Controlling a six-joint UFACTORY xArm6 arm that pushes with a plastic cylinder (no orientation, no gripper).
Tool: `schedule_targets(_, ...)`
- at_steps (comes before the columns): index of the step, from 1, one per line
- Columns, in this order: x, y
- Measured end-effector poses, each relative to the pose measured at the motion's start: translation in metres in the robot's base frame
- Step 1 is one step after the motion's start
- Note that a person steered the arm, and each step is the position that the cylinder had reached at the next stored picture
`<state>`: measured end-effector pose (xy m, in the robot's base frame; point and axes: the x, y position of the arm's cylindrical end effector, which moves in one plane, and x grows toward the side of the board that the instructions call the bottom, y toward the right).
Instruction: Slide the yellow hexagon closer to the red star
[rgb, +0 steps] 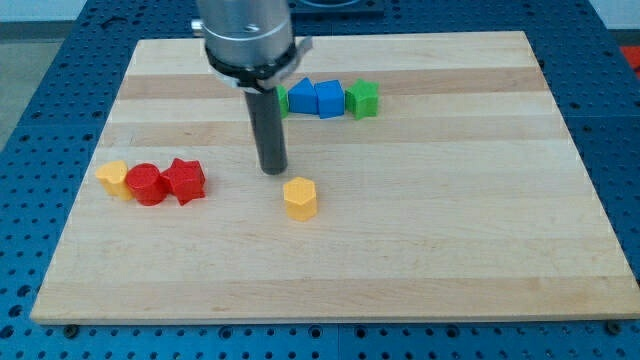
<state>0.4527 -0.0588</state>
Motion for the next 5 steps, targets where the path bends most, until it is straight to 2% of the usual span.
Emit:
schedule_targets(1, 0.028, 0.048)
schedule_targets(2, 0.043, 0.072)
schedule_targets(4, 0.060, 0.059)
schedule_targets(5, 0.062, 0.017)
